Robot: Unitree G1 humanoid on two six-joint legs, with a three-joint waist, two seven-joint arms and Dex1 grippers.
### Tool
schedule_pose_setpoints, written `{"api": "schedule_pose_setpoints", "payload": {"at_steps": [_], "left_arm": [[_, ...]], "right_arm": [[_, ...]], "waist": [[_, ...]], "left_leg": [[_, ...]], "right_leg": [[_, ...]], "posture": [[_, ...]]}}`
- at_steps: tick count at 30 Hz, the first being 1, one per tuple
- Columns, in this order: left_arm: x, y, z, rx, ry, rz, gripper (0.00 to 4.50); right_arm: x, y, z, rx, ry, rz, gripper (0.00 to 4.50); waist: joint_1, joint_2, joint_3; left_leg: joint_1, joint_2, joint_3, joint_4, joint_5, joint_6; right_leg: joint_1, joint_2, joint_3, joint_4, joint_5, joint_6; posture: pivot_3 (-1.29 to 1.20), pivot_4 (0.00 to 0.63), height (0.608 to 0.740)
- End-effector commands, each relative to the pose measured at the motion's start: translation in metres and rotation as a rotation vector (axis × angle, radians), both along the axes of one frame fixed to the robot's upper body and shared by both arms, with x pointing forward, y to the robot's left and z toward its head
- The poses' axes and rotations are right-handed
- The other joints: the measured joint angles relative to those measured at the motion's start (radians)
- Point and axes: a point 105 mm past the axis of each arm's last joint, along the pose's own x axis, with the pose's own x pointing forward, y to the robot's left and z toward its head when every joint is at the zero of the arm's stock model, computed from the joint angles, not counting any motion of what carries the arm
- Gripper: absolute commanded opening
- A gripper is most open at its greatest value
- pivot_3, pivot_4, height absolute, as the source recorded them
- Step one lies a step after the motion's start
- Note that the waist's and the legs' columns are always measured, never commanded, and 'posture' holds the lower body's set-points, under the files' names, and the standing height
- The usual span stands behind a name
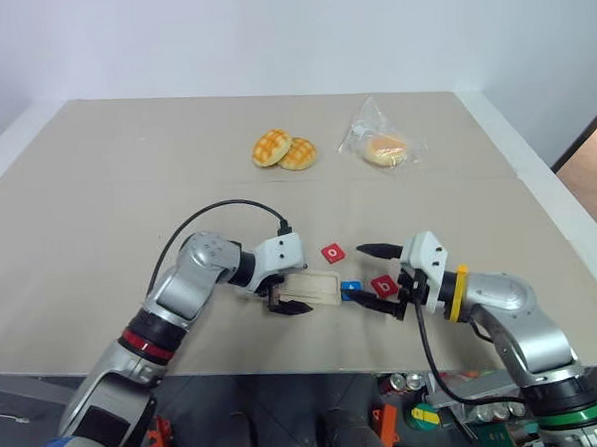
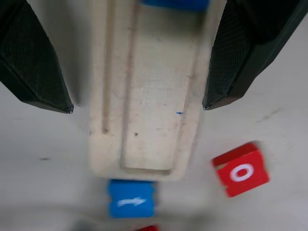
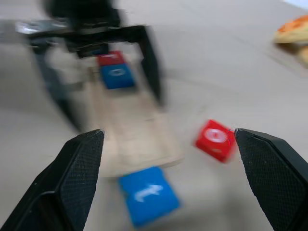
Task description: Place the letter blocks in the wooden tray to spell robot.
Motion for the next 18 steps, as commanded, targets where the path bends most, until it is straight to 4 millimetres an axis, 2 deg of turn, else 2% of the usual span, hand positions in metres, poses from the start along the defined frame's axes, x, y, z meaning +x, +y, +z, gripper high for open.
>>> {"api": "schedule_pose_setpoints", "payload": {"at_steps": [1,3,8,12,18], "left_arm": [[-0.023,0.008,0.053,-0.266,0.054,-0.105,4.48],[-0.028,0.016,0.060,-0.348,0.093,-0.103,4.48],[-0.037,0.032,0.060,-0.501,0.077,-0.010,4.48],[-0.049,0.032,0.048,-0.524,0.069,0.041,4.48],[-0.059,0.024,0.040,-0.528,0.061,0.083,4.48]], "right_arm": [[0.005,-0.021,0.020,0.025,-0.004,-0.054,4.50],[0.003,-0.026,0.020,0.032,0.024,-0.067,4.50],[-0.011,-0.034,0.008,-0.023,0.080,-0.036,4.50],[-0.011,-0.036,0.005,-0.093,0.077,0.025,4.50],[0.004,-0.041,0.001,-0.197,0.050,0.150,4.50]], "waist": [[-0.001,0.000,0.000],[-0.002,0.000,0.000],[-0.003,0.001,0.000],[-0.005,0.001,0.000],[-0.012,0.000,0.000]], "left_leg": [[0.000,0.001,0.000,0.000,0.000,0.000],[0.000,0.001,0.000,0.000,0.000,0.000],[0.001,0.001,-0.001,-0.001,0.000,0.000],[0.001,0.001,0.000,0.000,0.000,0.000],[0.003,0.001,0.002,0.001,0.002,0.001]], "right_leg": [[0.000,0.000,0.000,0.000,0.000,0.000],[0.000,0.000,0.000,0.000,0.000,-0.001],[0.000,0.001,-0.001,0.000,-0.001,-0.001],[0.001,0.000,0.000,0.000,0.000,-0.001],[0.002,0.000,0.002,0.000,0.003,-0.002]], "posture": [[0.00,0.150,0.740],[0.00,0.150,0.740],[0.00,0.150,0.740],[0.00,0.150,0.740],[0.00,0.150,0.740]]}}
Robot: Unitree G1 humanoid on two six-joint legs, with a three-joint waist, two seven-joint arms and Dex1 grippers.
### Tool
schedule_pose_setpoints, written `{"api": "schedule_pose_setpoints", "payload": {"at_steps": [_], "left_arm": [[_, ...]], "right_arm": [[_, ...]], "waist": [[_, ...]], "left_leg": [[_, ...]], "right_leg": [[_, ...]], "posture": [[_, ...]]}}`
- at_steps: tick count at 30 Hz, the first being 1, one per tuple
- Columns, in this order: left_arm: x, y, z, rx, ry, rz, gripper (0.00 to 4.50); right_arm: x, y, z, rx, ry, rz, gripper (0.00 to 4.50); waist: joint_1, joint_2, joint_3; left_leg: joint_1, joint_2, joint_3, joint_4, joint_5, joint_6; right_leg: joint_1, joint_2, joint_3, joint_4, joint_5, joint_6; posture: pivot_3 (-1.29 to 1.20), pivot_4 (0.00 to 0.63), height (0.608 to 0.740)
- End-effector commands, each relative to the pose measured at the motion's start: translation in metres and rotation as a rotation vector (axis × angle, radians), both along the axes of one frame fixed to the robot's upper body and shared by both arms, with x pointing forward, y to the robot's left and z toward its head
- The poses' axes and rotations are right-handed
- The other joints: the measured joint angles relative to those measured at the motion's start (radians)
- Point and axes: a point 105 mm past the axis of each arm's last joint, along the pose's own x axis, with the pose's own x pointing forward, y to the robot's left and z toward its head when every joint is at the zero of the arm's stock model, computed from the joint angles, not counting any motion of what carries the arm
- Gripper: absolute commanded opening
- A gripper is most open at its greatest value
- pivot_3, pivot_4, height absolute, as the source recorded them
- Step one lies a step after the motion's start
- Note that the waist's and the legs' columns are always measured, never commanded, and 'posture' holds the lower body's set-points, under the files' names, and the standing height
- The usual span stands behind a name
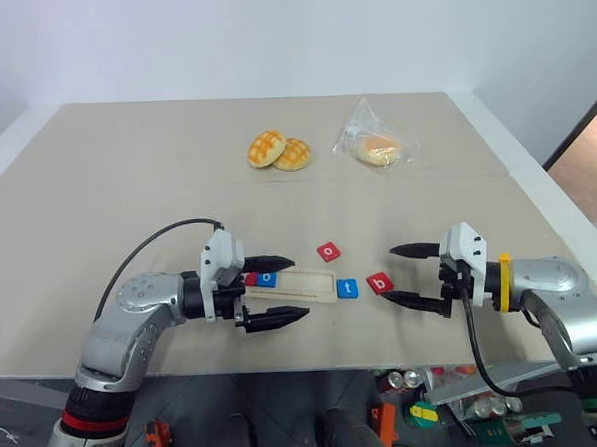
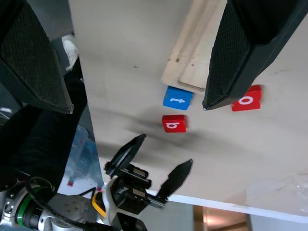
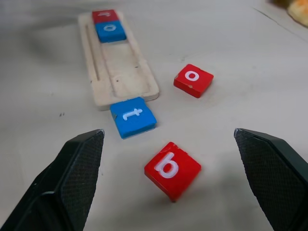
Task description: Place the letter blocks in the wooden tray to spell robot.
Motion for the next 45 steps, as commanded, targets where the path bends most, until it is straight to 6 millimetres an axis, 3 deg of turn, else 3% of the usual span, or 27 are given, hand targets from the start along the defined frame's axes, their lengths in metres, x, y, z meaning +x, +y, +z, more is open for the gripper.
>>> {"api": "schedule_pose_setpoints", "payload": {"at_steps": [1,12,20,26,29,32,36,40,45], "left_arm": [[-0.007,-0.007,0.008,-0.011,-0.074,0.002,4.48],[-0.017,-0.015,0.007,-0.039,-0.056,0.041,4.48],[-0.017,-0.013,0.008,-0.037,-0.056,0.093,4.48],[-0.014,-0.013,0.013,-0.069,-0.057,0.141,4.48],[-0.013,-0.012,0.017,-0.090,-0.078,0.165,4.48],[-0.011,-0.009,0.017,-0.082,-0.108,0.187,4.48],[-0.012,-0.011,0.015,-0.071,-0.110,0.173,4.48],[-0.012,-0.013,0.014,-0.061,-0.112,0.154,4.48],[-0.012,-0.014,0.012,-0.048,-0.110,0.135,4.48]], "right_arm": [[0.007,-0.002,0.001,-0.058,-0.027,0.087,4.50],[0.021,0.002,-0.014,-0.115,0.001,0.226,4.50],[0.025,0.012,-0.005,-0.027,-0.009,0.174,4.50],[0.023,0.009,-0.005,0.078,0.015,-0.009,4.50],[0.017,0.016,0.010,0.197,-0.029,-0.129,4.50],[0.007,0.026,0.017,0.233,-0.138,-0.381,4.50],[-0.003,0.038,0.009,0.258,-0.144,-0.529,4.50],[-0.001,0.032,0.003,0.253,-0.161,-0.737,4.50],[0.000,0.034,-0.007,0.265,-0.133,-0.828,4.50]], "waist": [[-0.002,0.000,0.000],[-0.011,0.000,0.000],[-0.013,0.001,0.000],[-0.012,0.001,0.000],[-0.011,0.001,0.000],[-0.010,0.001,0.000],[-0.012,0.002,0.000],[-0.011,0.001,0.000],[-0.011,0.001,0.000]], "left_leg": [[0.000,0.000,0.000,0.000,0.000,0.000],[0.000,0.000,0.000,-0.003,0.000,0.000],[0.001,0.000,0.000,-0.002,0.001,-0.001],[0.001,0.000,0.000,-0.002,0.001,-0.001],[0.000,0.000,-0.001,-0.002,0.001,-0.001],[0.000,0.000,-0.001,-0.002,0.001,-0.001],[-0.001,0.001,-0.003,-0.004,0.001,-0.002],[-0.001,0.000,0.000,-0.003,0.002,-0.005],[-0.001,0.000,0.001,-0.003,0.003,-0.005]], "right_leg": [[0.000,0.000,0.000,0.000,0.000,0.000],[-0.001,0.000,0.000,0.000,0.000,0.001],[0.000,0.001,0.001,0.000,0.001,0.000],[0.000,0.000,0.000,0.000,0.001,0.000],[0.000,0.000,0.000,0.000,0.000,0.000],[-0.001,0.000,0.000,0.000,0.000,0.000],[-0.003,0.001,-0.001,0.001,0.000,-0.001],[-0.003,0.000,0.001,0.000,-0.002,-0.004],[-0.003,-0.001,0.002,0.000,-0.002,-0.004]], "posture": [[0.00,0.150,0.740],[0.00,0.150,0.740],[0.00,0.150,0.740],[0.00,0.150,0.740],[0.00,0.150,0.740],[0.00,0.150,0.740],[0.00,0.150,0.740],[0.00,0.150,0.740],[0.00,0.150,0.740]]}}
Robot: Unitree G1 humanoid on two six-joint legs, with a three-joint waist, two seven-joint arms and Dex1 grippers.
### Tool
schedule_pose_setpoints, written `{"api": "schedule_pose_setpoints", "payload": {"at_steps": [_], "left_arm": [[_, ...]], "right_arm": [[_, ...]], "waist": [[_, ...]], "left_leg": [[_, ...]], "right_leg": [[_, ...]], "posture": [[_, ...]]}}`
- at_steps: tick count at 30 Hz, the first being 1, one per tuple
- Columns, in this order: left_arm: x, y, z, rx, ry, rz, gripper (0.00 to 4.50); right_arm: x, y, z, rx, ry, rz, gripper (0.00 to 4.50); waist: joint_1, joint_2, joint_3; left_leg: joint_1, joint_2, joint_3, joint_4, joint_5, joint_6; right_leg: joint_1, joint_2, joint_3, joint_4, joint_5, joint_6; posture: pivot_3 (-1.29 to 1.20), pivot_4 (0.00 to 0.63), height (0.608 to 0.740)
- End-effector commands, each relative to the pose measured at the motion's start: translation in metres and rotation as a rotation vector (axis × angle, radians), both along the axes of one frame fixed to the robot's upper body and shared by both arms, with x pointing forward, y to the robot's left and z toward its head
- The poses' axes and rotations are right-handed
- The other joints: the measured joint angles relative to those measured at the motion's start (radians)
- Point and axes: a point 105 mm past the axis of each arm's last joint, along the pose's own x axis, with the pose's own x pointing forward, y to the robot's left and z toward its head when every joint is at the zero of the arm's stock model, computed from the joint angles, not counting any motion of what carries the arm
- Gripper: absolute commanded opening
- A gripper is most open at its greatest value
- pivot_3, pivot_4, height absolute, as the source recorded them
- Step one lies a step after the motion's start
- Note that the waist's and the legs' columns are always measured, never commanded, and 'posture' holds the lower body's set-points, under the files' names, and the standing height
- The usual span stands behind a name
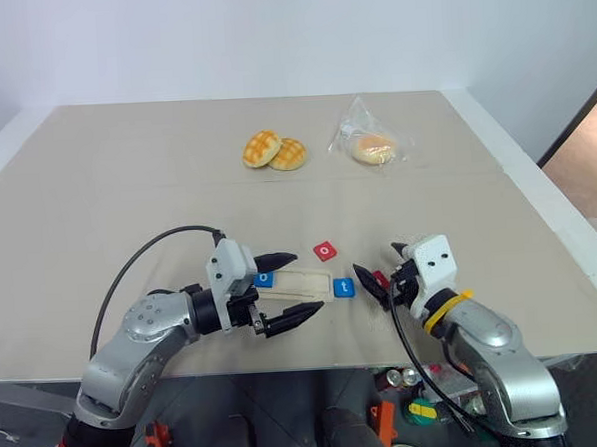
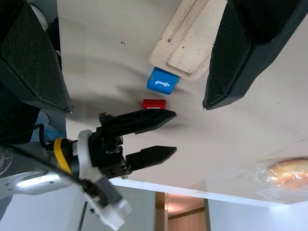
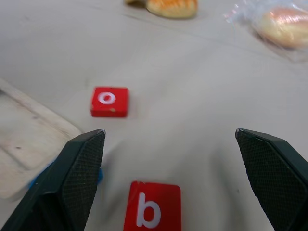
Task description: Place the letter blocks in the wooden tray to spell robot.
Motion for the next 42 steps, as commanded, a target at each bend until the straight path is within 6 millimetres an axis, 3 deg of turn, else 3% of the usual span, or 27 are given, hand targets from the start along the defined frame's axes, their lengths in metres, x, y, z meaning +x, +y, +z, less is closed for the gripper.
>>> {"api": "schedule_pose_setpoints", "payload": {"at_steps": [1,11,12,20,32,42], "left_arm": [[-0.002,-0.003,0.007,0.001,-0.042,-0.028,4.48],[-0.002,-0.005,0.006,0.009,-0.056,-0.052,4.48],[-0.002,-0.005,0.006,0.009,-0.058,-0.055,4.50],[-0.001,-0.004,0.006,0.015,-0.070,-0.054,4.50],[0.002,-0.004,0.003,0.030,-0.065,-0.060,4.50],[0.001,-0.008,0.001,0.031,-0.062,-0.077,4.50]], "right_arm": [[-0.005,0.004,0.006,0.006,-0.027,-0.045,4.50],[-0.016,0.005,-0.012,0.030,0.050,-0.086,4.50],[-0.017,0.005,-0.014,0.036,0.059,-0.089,3.92],[-0.024,0.010,-0.026,0.074,0.133,-0.111,1.23],[0.002,0.008,0.003,0.145,0.134,-0.273,1.22],[0.004,0.022,0.000,0.143,0.199,-0.327,1.22]], "waist": [[0.000,0.000,0.000],[0.000,0.000,0.000],[0.000,0.000,0.000],[0.000,0.000,0.000],[-0.002,0.000,0.000],[-0.002,0.000,0.000]], "left_leg": [[0.000,0.000,0.000,0.000,0.000,0.000],[-0.001,0.001,-0.002,-0.002,0.000,0.000],[-0.001,0.001,-0.002,-0.002,0.000,0.000],[-0.001,0.001,-0.002,-0.002,0.000,0.000],[-0.001,0.001,-0.001,-0.002,0.000,0.000],[-0.003,0.001,-0.002,-0.006,-0.001,-0.001]], "right_leg": [[0.000,0.000,0.000,0.000,0.000,0.000],[-0.001,0.001,-0.002,0.000,-0.001,-0.001],[-0.001,0.001,-0.001,0.000,-0.001,-0.001],[-0.001,0.001,-0.002,0.000,-0.002,-0.001],[-0.002,0.001,-0.001,0.000,-0.001,-0.002],[-0.004,0.001,-0.003,0.000,-0.002,0.002]], "posture": [[0.00,0.150,0.740],[0.00,0.150,0.740],[0.00,0.150,0.740],[0.00,0.150,0.740],[0.00,0.150,0.740],[0.00,0.150,0.740]]}}
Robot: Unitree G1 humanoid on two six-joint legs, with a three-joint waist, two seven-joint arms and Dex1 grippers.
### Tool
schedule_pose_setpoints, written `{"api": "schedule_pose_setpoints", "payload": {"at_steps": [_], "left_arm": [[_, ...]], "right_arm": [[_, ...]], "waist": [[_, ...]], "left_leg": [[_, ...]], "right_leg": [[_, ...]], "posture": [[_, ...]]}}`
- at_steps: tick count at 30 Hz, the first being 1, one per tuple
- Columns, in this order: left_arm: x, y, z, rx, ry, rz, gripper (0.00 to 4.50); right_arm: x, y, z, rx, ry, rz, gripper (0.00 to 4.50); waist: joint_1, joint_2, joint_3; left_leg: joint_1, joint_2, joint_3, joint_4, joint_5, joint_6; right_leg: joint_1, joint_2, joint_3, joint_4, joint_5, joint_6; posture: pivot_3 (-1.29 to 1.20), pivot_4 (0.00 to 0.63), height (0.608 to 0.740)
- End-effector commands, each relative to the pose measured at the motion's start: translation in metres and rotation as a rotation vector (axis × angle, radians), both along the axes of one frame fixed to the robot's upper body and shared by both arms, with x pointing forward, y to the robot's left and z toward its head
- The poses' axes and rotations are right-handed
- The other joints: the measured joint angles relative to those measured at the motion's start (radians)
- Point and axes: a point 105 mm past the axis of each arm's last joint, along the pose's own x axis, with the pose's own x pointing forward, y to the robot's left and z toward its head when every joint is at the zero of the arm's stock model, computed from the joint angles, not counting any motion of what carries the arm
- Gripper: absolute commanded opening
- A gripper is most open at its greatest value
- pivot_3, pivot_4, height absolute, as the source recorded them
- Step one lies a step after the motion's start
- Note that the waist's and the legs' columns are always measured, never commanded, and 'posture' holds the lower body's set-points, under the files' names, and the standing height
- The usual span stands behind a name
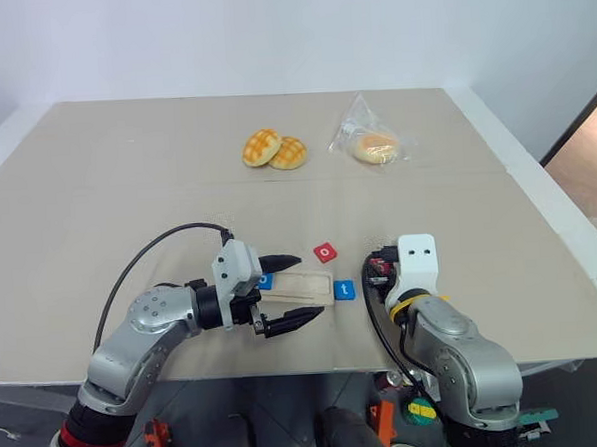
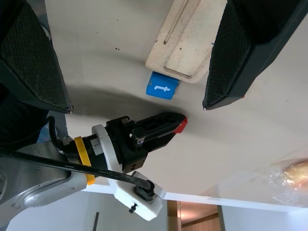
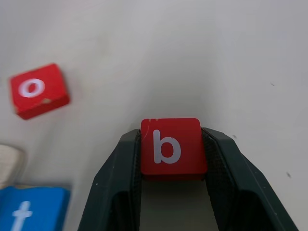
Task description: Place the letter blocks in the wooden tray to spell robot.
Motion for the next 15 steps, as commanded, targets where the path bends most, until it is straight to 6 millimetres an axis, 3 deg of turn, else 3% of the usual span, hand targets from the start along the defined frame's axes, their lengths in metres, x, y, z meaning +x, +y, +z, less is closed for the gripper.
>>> {"api": "schedule_pose_setpoints", "payload": {"at_steps": [1,8,15], "left_arm": [[-0.003,-0.005,0.008,-0.014,-0.043,-0.021,4.50],[-0.003,-0.005,0.007,-0.016,-0.042,-0.019,4.50],[-0.002,-0.005,0.008,-0.021,-0.040,-0.015,4.50]], "right_arm": [[0.000,0.007,0.011,-0.024,-0.032,0.010,1.22],[-0.003,-0.006,0.002,-0.034,0.024,-0.060,1.22],[-0.006,-0.016,0.006,-0.012,-0.004,-0.137,1.22]], "waist": [[0.000,0.000,0.000],[0.000,0.000,0.000],[0.000,0.000,0.000]], "left_leg": [[0.000,0.000,0.000,0.000,0.000,0.000],[0.000,0.000,0.000,0.000,0.000,0.000],[0.000,0.000,0.000,0.000,0.000,0.000]], "right_leg": [[0.000,0.000,0.000,0.000,0.000,0.000],[0.000,0.000,0.000,0.000,0.000,0.000],[0.000,0.000,-0.001,0.000,0.000,0.000]], "posture": [[0.00,0.150,0.740],[0.00,0.150,0.740],[0.00,0.150,0.740]]}}
